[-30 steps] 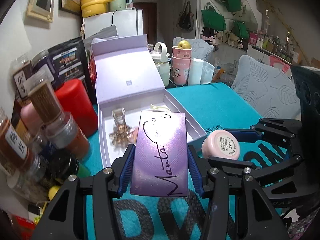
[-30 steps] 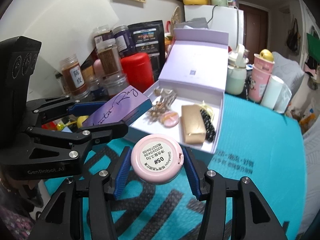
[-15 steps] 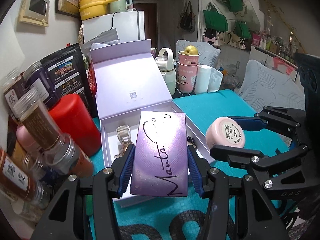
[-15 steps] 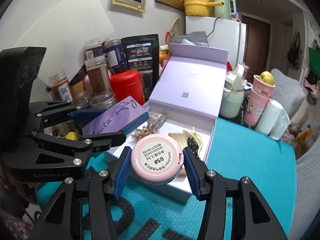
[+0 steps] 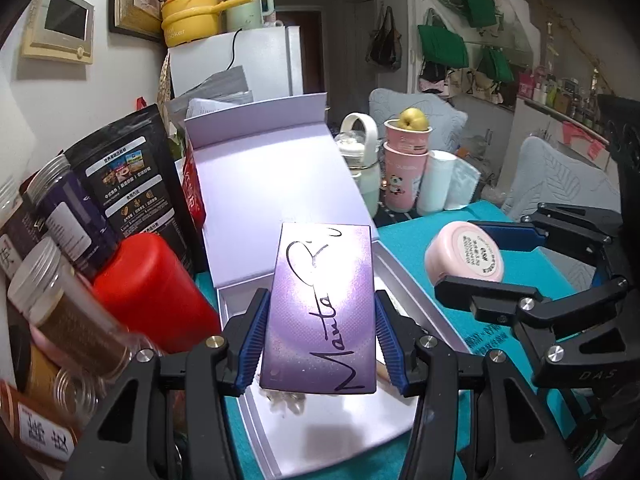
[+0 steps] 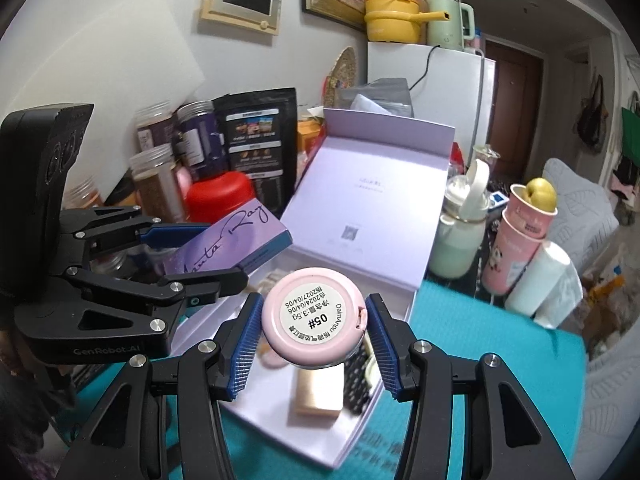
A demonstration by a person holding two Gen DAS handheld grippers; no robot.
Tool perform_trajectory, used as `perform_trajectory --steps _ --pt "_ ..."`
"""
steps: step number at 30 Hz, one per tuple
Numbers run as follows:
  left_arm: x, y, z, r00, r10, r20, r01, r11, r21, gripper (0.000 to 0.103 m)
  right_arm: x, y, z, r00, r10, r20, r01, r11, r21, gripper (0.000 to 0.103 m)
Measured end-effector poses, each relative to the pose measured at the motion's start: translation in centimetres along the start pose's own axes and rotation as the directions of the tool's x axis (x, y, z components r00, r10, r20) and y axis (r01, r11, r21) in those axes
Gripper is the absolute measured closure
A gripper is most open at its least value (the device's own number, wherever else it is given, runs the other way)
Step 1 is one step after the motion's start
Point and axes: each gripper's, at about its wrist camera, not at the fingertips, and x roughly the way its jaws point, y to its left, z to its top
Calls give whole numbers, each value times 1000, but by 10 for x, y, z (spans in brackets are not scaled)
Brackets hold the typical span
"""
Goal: Organize rigid objects
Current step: 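Lower into the box and open the left gripper while the right gripper releases the compact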
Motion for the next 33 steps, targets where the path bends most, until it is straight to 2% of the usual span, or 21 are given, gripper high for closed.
perform_trajectory --steps 14,25,33 --pt "63 13 12 995 -12 -96 11 1000 -20 52 47 -29 14 999 12 -47 -10 999 33 52" --pt "102 9 2 981 -21 -194 22 1000 0 52 79 -40 1 995 28 -98 -21 998 67 52" --pt "119 5 -1 974 -1 -227 3 1000 9 53 97 -53 -11 989 26 -143 -14 996 85 52"
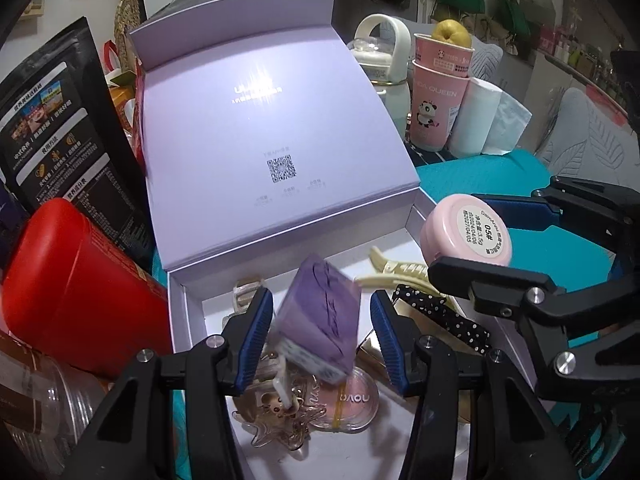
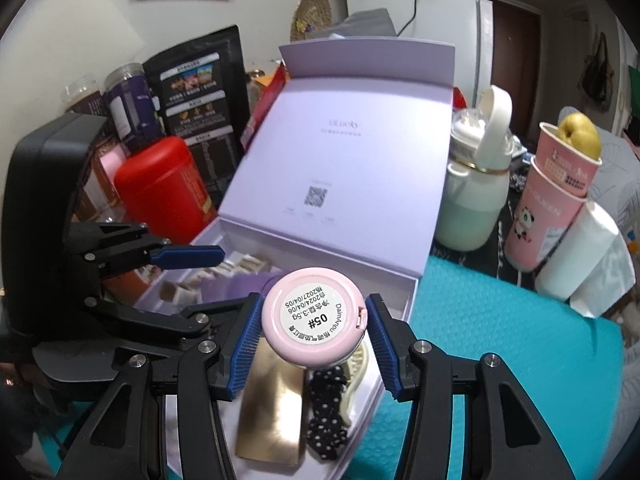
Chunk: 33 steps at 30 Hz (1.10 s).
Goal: Organize rigid objects
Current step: 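Lower into the box and open the left gripper while the right gripper releases the compact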
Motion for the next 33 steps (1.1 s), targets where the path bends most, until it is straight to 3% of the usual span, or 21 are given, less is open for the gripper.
perform_trajectory --steps 33 --pt "30 2 5 998 52 -39 -51 998 30 53 42 -9 -12 997 6 -74 -8 1000 -27 52"
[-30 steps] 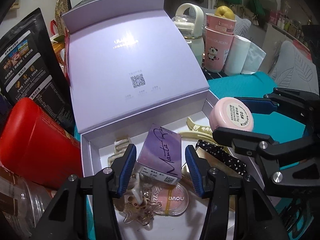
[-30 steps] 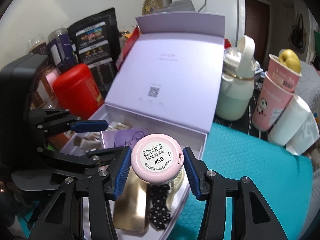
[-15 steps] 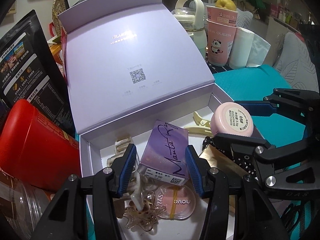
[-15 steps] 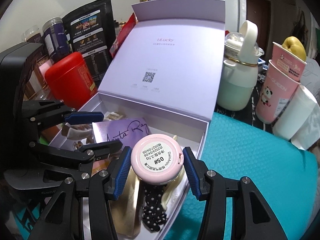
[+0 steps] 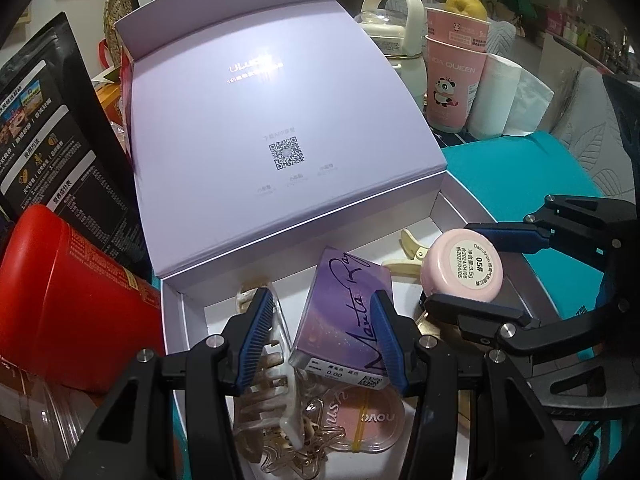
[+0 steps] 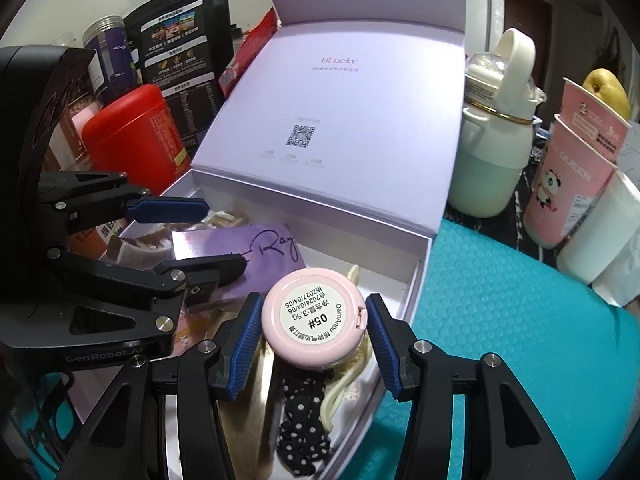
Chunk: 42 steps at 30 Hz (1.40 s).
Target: Organize rigid objects
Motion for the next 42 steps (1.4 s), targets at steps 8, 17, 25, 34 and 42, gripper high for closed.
perform_trajectory --steps 8,17,25,34,42 --pt "-2 8 -1 1000 -15 11 15 999 -51 53 6 0 -3 1000 4 2 -4 1000 -1 51" --pt "-12 2 -2 999 10 33 -8 999 -48 53 -13 -2 -1 999 -37 34 36 999 8 40" --pt "-16 -1 -5 1000 -12 6 13 997 -74 52 -34 -4 -6 996 -81 46 80 997 24 40" --pt "-32 2 -9 999 5 43 -1 994 -110 23 -60 1 -5 994 -96 45 94 994 56 39" --pt "-53 5 -12 998 34 61 -27 992 -121 23 -82 13 -1 992 -111 66 108 993 52 31"
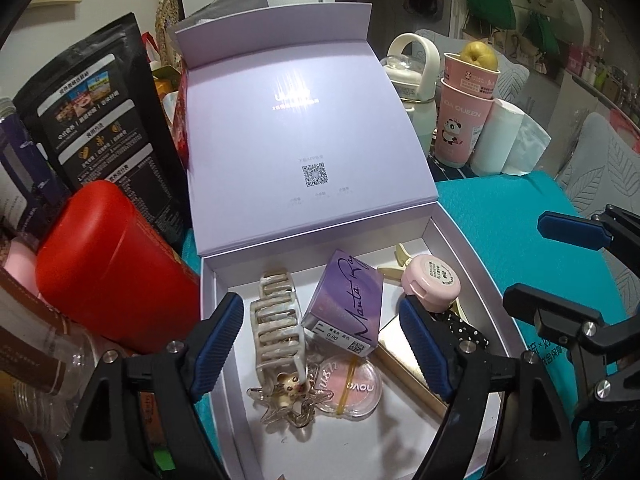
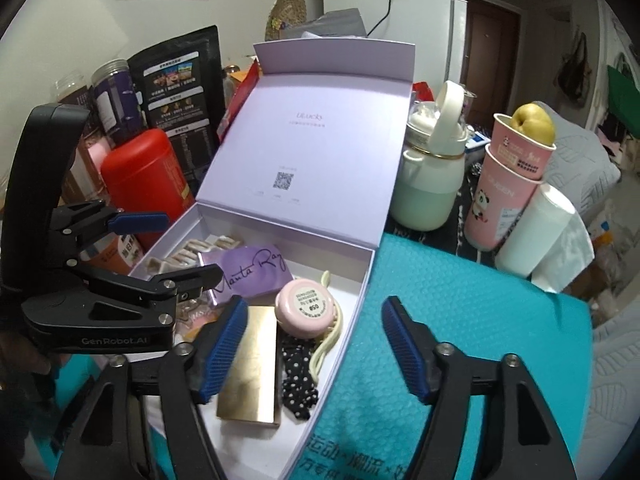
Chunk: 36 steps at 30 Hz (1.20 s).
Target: Organize rigid objects
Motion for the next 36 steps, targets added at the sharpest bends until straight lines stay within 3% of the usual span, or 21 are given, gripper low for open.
perform_trajectory --steps 10,11,14,19,30,36 --pt "-49 3 4 995 34 98 -34 999 -4 23 -41 13 11 998 -23 66 24 1000 -9 28" --pt "-54 3 3 994 33 109 -33 999 -4 21 -45 15 11 997 -24 75 25 1000 -7 27" --pt "-73 2 1 987 40 154 -39 999 -8 0 -60 20 13 994 -32 102 32 999 -7 25" --pt "-101 3 -4 977 72 202 -69 997 -22 0 -83 30 12 989 -49 137 51 999 -10 25" --pt "-138 3 -27 968 93 234 -85 995 -44 0 -124 47 -4 977 -72 203 74 997 -4 15" --pt "-154 0 -42 963 97 251 -87 995 -49 0 -136 50 -15 975 -80 208 78 997 19 15"
